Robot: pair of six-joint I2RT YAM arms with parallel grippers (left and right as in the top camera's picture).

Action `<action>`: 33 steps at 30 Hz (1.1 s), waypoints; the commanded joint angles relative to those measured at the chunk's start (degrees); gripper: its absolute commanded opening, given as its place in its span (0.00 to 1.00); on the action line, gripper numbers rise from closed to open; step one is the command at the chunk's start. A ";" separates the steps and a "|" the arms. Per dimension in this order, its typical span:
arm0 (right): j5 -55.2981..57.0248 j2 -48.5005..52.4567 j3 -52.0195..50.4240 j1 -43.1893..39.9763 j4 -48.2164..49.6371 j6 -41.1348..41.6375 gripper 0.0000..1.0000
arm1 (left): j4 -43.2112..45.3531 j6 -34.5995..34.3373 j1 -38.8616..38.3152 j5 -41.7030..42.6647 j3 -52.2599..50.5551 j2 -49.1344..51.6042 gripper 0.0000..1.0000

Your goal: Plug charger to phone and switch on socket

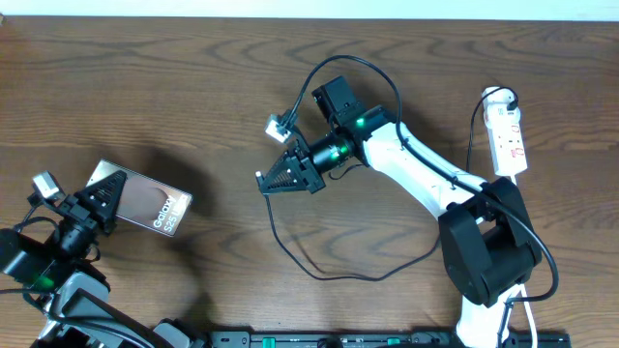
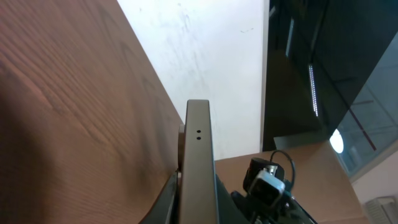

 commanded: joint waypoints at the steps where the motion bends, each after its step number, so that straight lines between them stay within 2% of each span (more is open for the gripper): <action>1: -5.70 0.13 0.59 1.46 0.13 -6.99 0.01 | 0.33 -0.72 0.15 1.62 0.50 -0.37 0.07; 12: -5.70 0.81 -2.56 5.18 0.70 -10.97 0.01 | -0.28 -0.74 -1.49 1.62 0.48 -0.37 0.07; 33: -5.92 1.53 -9.79 5.79 1.66 -13.77 0.01 | 0.61 4.74 -22.14 1.60 0.50 -0.37 0.07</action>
